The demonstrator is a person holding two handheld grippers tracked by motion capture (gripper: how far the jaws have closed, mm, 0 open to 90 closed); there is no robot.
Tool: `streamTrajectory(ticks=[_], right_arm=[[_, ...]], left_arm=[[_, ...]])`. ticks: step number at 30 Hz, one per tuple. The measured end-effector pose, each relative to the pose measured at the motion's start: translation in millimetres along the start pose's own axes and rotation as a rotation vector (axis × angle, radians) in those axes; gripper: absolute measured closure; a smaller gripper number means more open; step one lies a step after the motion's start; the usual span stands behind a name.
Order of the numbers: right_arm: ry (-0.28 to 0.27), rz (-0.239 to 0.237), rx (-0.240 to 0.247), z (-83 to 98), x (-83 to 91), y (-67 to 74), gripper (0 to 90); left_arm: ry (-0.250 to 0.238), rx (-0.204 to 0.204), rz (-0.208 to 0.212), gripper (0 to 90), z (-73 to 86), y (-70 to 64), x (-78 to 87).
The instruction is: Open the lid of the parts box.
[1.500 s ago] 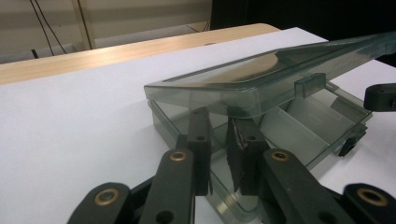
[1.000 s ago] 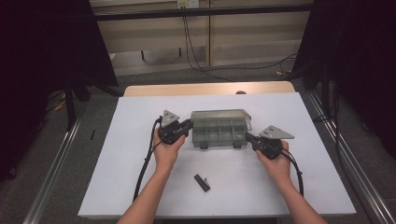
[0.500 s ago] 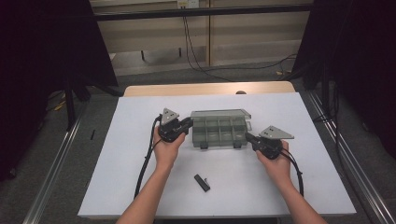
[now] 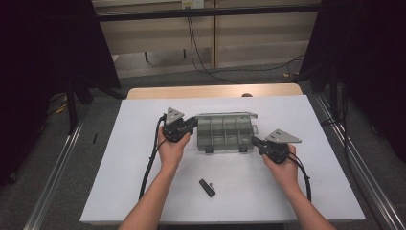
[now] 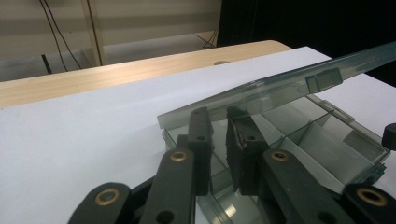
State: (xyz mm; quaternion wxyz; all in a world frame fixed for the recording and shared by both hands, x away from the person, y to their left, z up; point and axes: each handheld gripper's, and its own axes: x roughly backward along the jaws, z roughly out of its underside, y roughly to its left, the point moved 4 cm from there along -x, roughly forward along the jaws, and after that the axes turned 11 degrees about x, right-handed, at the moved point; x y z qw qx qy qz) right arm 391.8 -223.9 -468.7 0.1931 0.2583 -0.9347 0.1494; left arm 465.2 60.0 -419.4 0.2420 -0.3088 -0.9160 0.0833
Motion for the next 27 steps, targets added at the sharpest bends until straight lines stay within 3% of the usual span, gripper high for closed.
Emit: streamTrajectory(ticks=[27], right_arm=[[0.0,0.001,0.002,0.0,0.1,0.2,90.0]], left_arm=[[-0.018,-0.007,-0.027,80.6,-23.0,3.6,-11.1]])
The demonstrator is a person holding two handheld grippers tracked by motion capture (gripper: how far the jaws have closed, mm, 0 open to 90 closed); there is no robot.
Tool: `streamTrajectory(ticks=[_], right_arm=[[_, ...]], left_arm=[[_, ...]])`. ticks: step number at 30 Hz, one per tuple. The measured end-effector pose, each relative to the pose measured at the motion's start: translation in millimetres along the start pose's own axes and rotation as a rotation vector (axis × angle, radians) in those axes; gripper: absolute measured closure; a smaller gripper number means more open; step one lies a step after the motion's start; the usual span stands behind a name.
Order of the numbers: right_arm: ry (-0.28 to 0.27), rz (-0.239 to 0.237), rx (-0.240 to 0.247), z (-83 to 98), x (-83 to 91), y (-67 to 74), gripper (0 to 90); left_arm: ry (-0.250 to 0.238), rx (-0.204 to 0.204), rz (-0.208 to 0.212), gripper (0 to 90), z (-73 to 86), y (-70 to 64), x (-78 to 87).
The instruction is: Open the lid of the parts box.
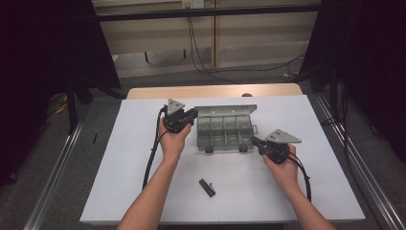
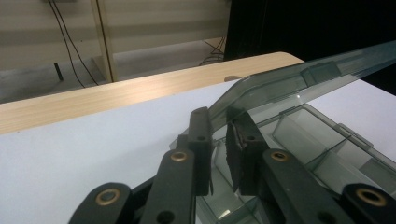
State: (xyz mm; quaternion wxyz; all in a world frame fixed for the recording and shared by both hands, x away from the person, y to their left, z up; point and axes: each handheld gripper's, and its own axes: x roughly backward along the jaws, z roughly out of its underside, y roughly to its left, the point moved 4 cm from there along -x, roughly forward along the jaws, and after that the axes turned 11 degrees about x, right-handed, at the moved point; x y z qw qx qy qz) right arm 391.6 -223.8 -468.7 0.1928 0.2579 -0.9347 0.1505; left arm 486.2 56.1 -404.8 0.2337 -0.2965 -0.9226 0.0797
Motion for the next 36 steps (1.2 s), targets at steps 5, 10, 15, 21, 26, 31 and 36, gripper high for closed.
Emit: streamTrajectory(ticks=[5,10,15,21,26,31,36], right_arm=[[-0.001,0.0,-0.001,0.1,0.0,-0.1,90.0],[-0.001,-0.001,0.001,0.0,0.0,-0.1,90.0],[-0.001,-0.001,-0.001,0.1,0.0,-0.1,90.0],[-0.001,-0.002,-0.001,0.1,-0.1,-0.2,90.0],[-0.001,-0.002,-0.002,0.1,0.0,-0.2,90.0],[-0.003,-0.002,-0.001,0.2,-0.1,-0.5,90.0],[-0.003,-0.003,-0.003,0.2,-0.2,-0.6,90.0]], left_arm=[[-0.006,0.006,-0.007,80.6,-3.4,0.2,-2.6],[-0.005,-0.003,-0.017,80.6,-8.4,0.5,-4.5],[-0.007,-0.012,-0.022,80.6,-12.6,1.3,-6.6],[-0.011,-0.011,-0.031,80.7,-16.3,2.3,-10.1],[-0.015,-0.003,-0.032,80.7,-19.9,3.0,-12.0],[-0.019,-0.003,-0.033,80.7,-22.0,4.4,-14.1],[-0.016,-0.009,-0.041,80.8,-24.2,4.3,-17.0]])
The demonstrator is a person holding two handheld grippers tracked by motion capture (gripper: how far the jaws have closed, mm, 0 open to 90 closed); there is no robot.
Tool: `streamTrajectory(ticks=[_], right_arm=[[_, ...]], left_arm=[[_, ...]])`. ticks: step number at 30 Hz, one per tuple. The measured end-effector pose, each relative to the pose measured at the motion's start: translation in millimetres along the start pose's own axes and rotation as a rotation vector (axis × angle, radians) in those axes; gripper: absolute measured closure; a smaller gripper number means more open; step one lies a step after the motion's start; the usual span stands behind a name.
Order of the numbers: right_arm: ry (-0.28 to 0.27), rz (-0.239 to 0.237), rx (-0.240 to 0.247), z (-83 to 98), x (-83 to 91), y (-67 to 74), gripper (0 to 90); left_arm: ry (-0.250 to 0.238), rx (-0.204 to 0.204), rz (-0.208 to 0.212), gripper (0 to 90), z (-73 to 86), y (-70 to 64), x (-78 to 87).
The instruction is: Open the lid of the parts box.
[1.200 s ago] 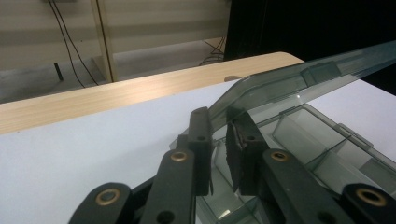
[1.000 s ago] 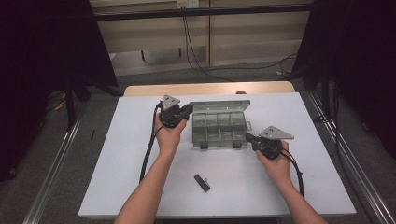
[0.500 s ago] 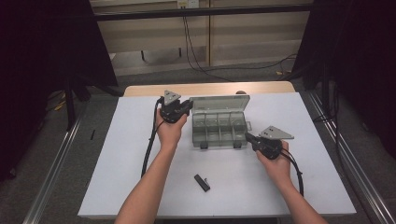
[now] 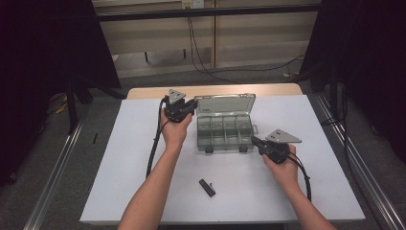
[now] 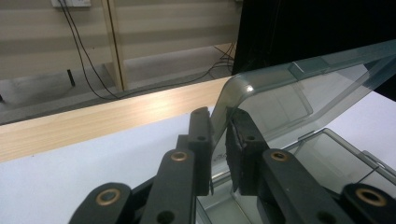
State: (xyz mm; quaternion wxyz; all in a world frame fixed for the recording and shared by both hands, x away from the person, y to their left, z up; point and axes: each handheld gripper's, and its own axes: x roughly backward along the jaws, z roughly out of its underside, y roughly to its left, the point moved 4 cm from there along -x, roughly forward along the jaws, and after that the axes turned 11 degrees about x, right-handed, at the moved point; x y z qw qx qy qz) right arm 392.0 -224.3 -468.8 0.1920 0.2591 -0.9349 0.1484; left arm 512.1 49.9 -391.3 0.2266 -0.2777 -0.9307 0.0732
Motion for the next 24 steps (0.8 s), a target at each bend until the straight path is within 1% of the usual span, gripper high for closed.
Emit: streamTrajectory(ticks=[1,6,11,14,16,17,21,23,24], right_arm=[[0.0,0.0,0.0,0.0,0.0,0.0,90.0],[0.001,0.0,0.0,-0.1,0.0,0.1,90.0],[0.0,0.0,0.0,0.0,0.0,0.0,90.0],[0.0,0.0,0.0,0.0,0.0,0.0,90.0],[0.0,0.0,0.0,0.1,0.0,0.0,90.0],[-0.001,0.0,0.001,0.2,0.1,0.0,90.0],[0.0,0.001,0.003,0.1,0.0,0.2,90.0],[-0.001,0.0,0.002,0.1,0.0,0.0,90.0],[-0.001,0.001,0.003,0.1,0.0,0.1,90.0]], left_arm=[[-0.002,-0.006,0.001,80.7,-0.8,-0.1,-0.8],[-0.004,-0.006,-0.006,80.8,-3.8,1.1,-3.2],[-0.007,0.011,-0.012,80.8,-4.1,2.2,-6.6],[-0.008,0.001,-0.015,80.8,-4.3,2.6,-8.7],[-0.011,0.006,-0.022,80.8,-4.6,2.4,-9.2],[-0.01,0.0,-0.023,80.8,-4.8,2.9,-9.5],[-0.012,0.002,-0.025,80.9,-4.9,2.8,-11.7],[-0.006,0.0,-0.032,81.0,-5.2,3.0,-12.4],[-0.007,-0.005,-0.028,81.0,-5.7,3.3,-12.8]])
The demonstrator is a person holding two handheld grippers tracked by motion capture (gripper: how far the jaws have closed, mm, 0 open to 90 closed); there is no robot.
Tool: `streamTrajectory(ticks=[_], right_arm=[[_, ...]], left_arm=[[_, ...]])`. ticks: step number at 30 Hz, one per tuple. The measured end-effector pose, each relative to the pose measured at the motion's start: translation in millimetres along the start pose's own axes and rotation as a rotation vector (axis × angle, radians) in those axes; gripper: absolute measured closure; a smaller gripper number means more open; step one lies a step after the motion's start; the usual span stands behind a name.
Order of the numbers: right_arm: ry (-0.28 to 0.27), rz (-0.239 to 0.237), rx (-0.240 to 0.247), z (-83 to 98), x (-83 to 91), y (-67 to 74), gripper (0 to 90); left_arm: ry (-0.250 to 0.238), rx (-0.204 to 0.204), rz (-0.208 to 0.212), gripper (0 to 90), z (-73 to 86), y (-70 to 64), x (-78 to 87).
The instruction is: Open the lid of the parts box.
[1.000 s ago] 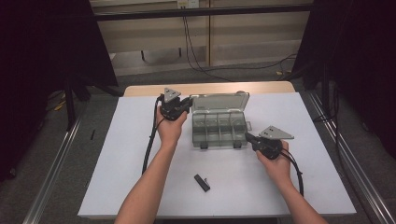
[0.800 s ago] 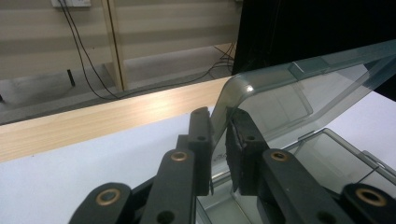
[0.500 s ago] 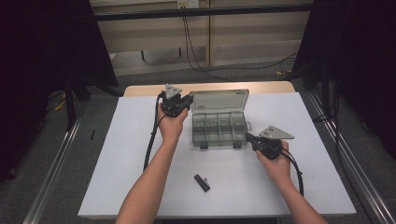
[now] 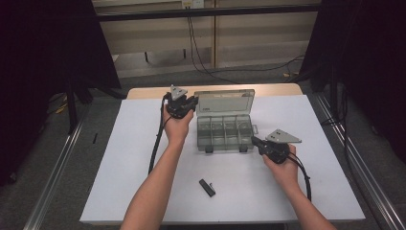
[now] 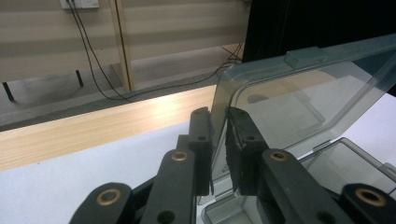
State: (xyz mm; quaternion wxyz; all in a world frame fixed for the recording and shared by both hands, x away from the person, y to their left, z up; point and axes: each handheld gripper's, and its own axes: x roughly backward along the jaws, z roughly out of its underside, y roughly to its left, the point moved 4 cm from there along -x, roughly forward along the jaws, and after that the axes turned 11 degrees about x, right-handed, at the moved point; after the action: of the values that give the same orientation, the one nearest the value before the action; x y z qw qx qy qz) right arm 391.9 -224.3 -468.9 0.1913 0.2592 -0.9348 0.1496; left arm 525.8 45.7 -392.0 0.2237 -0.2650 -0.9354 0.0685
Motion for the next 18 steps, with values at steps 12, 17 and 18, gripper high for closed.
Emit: streamTrajectory(ticks=[12,17,18], right_arm=[[0.001,0.0,-0.002,0.1,0.1,-0.1,90.0],[-0.001,-0.001,-0.003,0.1,0.0,-0.1,90.0],[-0.001,-0.002,-0.003,0.1,0.0,-0.1,90.0]], left_arm=[[-0.009,-0.001,-0.015,81.9,-2.0,1.4,-4.4],[-0.011,0.004,-0.023,82.0,-2.2,1.7,-6.1],[-0.014,0.002,-0.025,82.0,-2.3,2.2,-6.8]])
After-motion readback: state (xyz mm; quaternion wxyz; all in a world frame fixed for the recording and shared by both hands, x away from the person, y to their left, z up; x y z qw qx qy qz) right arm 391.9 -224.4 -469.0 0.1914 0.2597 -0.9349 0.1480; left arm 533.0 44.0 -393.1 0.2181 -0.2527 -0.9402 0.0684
